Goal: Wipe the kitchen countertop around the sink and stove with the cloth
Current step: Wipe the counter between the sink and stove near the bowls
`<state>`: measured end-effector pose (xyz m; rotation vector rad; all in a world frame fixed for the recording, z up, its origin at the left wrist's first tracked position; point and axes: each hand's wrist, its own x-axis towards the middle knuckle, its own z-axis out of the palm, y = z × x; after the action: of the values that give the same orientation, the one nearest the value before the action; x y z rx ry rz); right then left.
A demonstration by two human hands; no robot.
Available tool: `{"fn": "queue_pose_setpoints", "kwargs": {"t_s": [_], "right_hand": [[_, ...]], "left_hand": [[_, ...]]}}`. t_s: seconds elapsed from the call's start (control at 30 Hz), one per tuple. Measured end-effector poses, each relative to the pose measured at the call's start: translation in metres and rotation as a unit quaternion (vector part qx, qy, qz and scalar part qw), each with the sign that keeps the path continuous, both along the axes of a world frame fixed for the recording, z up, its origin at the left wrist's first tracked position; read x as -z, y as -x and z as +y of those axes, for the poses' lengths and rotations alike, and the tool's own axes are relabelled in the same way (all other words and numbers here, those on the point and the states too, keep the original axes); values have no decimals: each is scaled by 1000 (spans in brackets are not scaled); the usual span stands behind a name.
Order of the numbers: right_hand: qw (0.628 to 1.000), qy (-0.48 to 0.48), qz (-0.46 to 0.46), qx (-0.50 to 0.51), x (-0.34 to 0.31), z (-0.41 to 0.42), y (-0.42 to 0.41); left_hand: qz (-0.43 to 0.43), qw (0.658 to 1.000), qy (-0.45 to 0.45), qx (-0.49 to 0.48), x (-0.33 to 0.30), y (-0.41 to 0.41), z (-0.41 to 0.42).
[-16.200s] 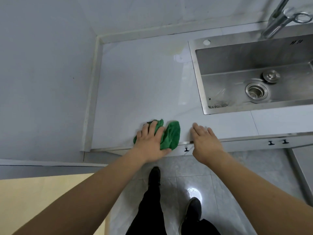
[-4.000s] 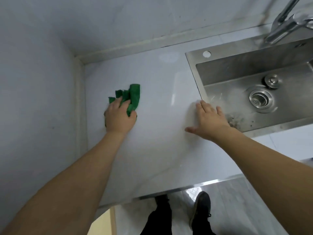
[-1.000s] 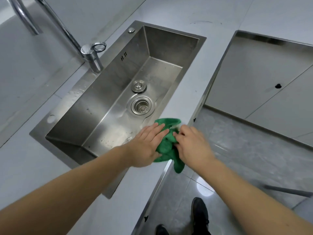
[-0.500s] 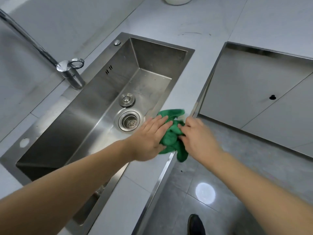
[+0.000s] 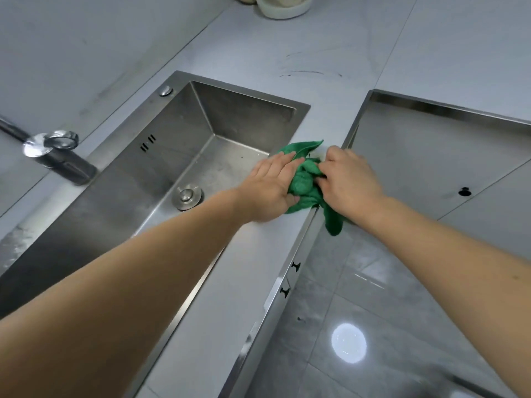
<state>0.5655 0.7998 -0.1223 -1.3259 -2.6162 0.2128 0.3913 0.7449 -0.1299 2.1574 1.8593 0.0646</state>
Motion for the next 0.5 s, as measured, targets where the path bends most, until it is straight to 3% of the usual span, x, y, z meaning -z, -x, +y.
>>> {"fn": "queue_pose_setpoints", "kwargs": {"t_s": [0.17,0.33,0.5], "right_hand": [[1000,22,-8,5,-6,3,0],[996,52,31,-63,-7,-54,-16],[992,81,21,-95,-8,-43,-20]], "left_hand": [[11,1000,9,-24,-5,-13,6],[3,999,-17,33,2,-7,-69],[8,998,-19,52,5,-1,-64]]}}
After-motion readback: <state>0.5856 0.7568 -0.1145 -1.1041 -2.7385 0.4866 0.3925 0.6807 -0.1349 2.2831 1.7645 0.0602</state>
